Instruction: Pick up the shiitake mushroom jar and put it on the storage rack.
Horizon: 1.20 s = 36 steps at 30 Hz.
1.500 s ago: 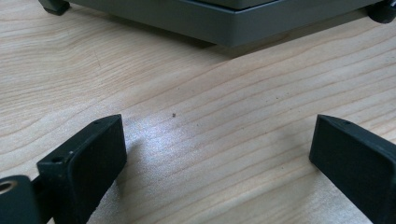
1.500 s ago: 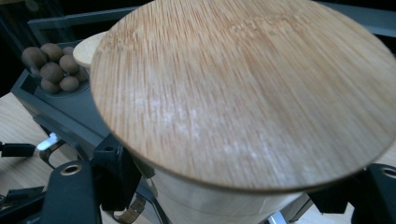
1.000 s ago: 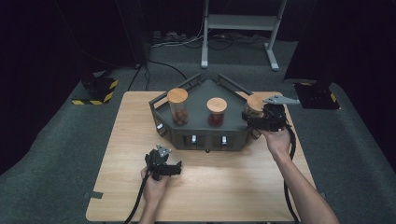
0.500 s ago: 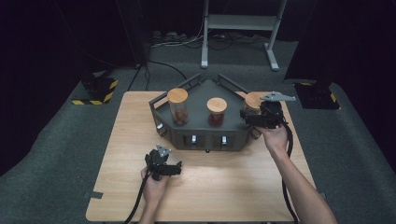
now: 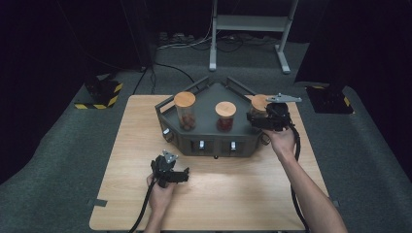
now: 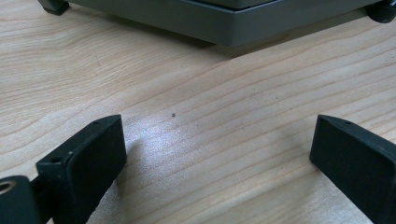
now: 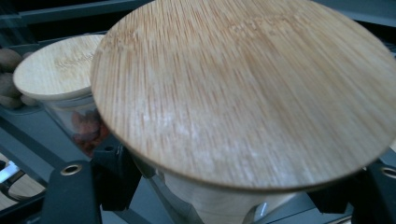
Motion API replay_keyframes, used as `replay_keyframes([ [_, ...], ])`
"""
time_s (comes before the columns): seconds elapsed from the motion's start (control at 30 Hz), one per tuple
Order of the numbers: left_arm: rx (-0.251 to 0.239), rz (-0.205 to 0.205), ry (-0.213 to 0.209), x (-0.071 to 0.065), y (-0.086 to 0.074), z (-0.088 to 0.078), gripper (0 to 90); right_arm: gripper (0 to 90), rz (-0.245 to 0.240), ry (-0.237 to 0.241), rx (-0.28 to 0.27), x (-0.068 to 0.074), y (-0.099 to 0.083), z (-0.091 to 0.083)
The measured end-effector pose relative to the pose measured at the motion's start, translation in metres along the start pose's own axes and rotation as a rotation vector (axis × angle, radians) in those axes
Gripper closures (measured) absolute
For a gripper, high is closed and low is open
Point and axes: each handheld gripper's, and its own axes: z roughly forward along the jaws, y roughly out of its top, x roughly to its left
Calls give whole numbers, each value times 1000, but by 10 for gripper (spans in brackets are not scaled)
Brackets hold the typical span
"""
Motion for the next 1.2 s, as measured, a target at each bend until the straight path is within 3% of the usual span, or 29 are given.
replay_keyframes([
  [0.53, 0, 0, 0, 0, 0, 0, 34, 253, 52, -3, 21, -10, -3, 16],
  [1.2, -1, -1, 0, 0, 0, 0, 34, 253, 43, -3, 52, -9, -7, 35],
])
